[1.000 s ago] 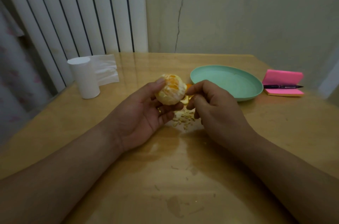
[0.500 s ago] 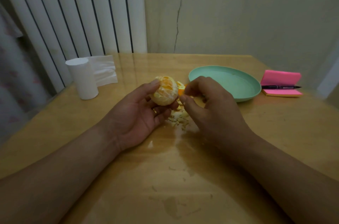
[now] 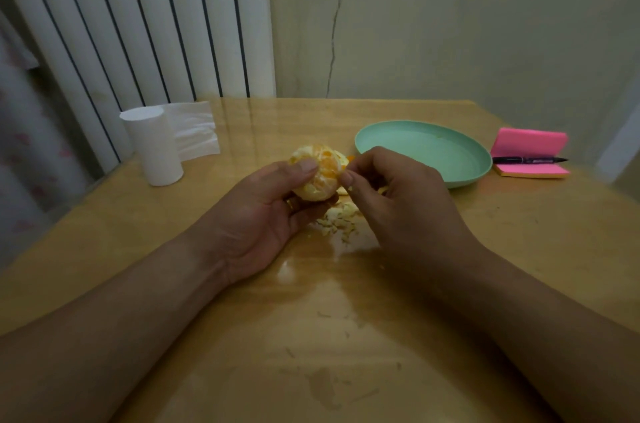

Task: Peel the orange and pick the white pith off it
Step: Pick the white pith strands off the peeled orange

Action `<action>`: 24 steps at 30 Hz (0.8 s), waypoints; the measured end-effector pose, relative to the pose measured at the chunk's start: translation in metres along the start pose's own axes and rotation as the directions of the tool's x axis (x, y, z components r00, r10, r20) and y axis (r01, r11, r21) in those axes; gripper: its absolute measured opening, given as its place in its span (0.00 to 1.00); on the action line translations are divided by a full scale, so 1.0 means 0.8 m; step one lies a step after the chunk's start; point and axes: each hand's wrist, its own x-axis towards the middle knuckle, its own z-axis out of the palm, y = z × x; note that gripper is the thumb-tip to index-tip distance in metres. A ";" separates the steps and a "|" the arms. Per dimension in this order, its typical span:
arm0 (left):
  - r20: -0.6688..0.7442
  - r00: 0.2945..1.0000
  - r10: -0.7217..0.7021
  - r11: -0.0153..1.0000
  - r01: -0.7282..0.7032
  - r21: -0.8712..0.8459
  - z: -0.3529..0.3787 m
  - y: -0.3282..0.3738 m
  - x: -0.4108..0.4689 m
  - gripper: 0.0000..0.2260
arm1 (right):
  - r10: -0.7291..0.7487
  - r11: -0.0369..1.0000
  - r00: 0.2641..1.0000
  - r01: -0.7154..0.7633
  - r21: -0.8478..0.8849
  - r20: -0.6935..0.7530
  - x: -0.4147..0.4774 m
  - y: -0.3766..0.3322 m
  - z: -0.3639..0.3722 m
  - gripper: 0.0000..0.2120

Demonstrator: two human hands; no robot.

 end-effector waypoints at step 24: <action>0.042 0.994 -0.103 0.988 0.107 -0.112 0.013 0.008 -0.011 0.22 | 0.002 0.999 0.993 0.004 0.052 -0.117 0.004 0.002 -0.002 0.02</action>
